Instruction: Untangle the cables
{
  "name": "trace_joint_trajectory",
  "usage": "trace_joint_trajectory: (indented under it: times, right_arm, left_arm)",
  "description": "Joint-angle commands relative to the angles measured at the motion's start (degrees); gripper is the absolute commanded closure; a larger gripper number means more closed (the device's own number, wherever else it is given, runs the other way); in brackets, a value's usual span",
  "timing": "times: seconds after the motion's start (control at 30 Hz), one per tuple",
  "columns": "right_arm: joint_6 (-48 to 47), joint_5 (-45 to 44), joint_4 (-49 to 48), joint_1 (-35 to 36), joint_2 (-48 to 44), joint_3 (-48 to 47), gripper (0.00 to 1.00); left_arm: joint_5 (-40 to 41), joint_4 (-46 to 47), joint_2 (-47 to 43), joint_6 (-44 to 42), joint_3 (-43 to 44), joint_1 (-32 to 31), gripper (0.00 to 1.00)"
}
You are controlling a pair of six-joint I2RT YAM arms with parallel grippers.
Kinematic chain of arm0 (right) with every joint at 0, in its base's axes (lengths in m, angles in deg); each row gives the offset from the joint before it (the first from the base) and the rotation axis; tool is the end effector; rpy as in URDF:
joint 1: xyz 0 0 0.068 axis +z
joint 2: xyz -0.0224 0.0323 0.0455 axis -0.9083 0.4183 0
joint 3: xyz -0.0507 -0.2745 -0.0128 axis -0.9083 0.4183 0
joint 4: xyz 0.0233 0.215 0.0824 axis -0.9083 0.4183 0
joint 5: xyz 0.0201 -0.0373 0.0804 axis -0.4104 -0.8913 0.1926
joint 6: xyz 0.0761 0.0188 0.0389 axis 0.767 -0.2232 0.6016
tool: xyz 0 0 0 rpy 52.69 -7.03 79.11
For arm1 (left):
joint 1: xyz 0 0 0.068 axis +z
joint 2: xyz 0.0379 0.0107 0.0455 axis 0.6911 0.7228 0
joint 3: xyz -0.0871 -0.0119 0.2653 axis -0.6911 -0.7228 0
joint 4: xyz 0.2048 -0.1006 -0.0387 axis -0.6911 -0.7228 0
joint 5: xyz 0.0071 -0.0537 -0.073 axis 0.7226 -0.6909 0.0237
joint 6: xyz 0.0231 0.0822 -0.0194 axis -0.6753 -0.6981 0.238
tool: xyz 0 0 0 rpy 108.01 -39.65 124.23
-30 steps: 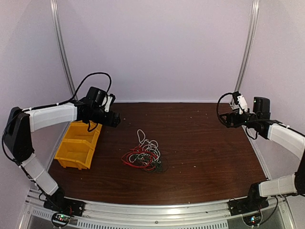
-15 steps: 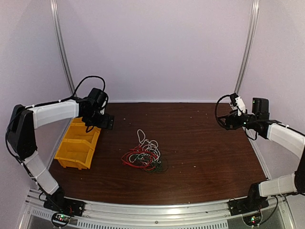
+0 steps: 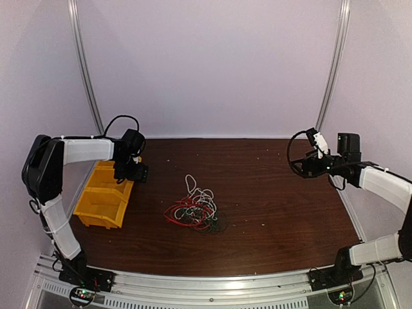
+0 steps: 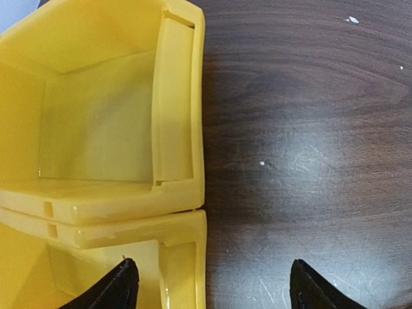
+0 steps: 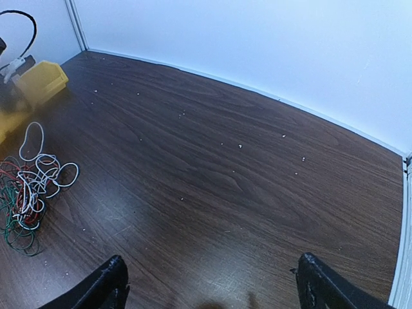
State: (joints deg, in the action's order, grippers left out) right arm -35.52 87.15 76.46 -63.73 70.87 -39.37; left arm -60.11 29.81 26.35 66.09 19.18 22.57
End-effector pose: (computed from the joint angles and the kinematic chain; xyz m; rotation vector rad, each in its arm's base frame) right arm 0.2560 0.0514 0.2612 -0.6110 1.9214 0.5074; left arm 0.3436 -0.1097 0.1743 -0.1368 2.6447 0.1323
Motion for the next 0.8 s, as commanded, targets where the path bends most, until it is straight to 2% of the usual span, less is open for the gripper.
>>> trace_joint_trajectory:
  times: [0.0,0.33,0.77]
  right_arm:
    - [-0.46,1.05,0.18,0.37,0.19,-1.49,0.09]
    - [-0.35,0.82,0.09,0.44,0.30,-1.40,0.09]
    - [-0.33,0.66,-0.10,0.49,0.56,-1.23,0.10]
  left_arm:
    - [0.53,2.56,1.61,0.97,1.06,-0.04,0.18]
    - [0.10,3.69,4.59,-0.33,1.96,-0.04,0.26]
    - [-5.61,9.10,4.54,-5.13,2.15,-2.13,0.40]
